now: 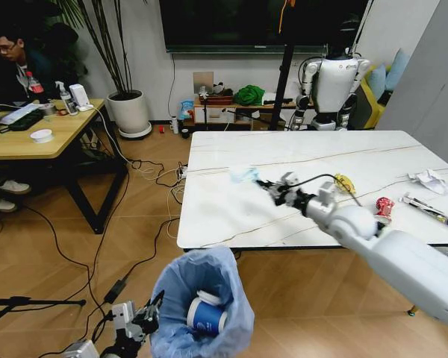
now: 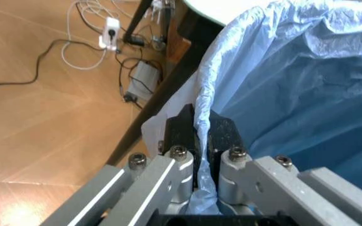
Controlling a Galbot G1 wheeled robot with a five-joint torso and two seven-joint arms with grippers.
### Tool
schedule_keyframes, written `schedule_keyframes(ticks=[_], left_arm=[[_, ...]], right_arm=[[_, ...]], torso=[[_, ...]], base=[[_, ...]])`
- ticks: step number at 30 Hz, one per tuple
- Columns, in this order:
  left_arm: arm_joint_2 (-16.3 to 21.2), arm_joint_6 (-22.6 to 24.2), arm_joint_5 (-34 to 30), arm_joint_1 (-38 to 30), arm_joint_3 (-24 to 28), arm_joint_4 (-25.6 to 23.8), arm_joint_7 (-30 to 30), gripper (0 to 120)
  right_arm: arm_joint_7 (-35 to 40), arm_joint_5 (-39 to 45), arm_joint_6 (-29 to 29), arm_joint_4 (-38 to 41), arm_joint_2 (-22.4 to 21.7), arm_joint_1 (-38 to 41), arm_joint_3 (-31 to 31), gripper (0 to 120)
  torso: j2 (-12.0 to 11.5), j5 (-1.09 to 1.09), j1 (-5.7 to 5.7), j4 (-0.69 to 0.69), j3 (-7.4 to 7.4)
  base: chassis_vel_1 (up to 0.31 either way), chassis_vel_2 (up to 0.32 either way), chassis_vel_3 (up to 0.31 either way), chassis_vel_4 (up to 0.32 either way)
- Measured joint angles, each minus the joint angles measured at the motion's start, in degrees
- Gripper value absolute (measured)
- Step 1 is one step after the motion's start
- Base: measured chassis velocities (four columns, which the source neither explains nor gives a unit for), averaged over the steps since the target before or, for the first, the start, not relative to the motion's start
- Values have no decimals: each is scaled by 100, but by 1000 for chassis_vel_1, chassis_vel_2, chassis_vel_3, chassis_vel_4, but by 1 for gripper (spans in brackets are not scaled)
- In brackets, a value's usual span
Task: Pick up the trash bin and place the trash from the table into it.
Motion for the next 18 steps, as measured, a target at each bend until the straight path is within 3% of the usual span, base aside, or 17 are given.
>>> schedule_keyframes(ticks=[5, 9, 12, 18], left_arm=[[133, 21, -108, -281, 206, 230, -39, 0], [165, 40, -163, -524, 394, 368, -62, 0], [169, 47, -193, -615, 457, 388, -73, 0], [218, 48, -250, -596, 477, 325, -49, 0]], right_arm=[[-286, -42, 234, 281, -418, -596, 603, 0], [-409, -187, 314, 623, -626, -806, 744, 0], [-439, -248, 322, 837, -706, -768, 643, 0], [-445, -467, 393, 1340, -751, -424, -192, 0]], torso=[[0, 1, 0, -2, 0], [0, 1, 0, -2, 0], [0, -2, 0, 0, 0], [0, -1, 0, 1, 0]], base=[[0, 0, 0, 0], [0, 0, 0, 0], [0, 0, 0, 0], [0, 0, 0, 0]])
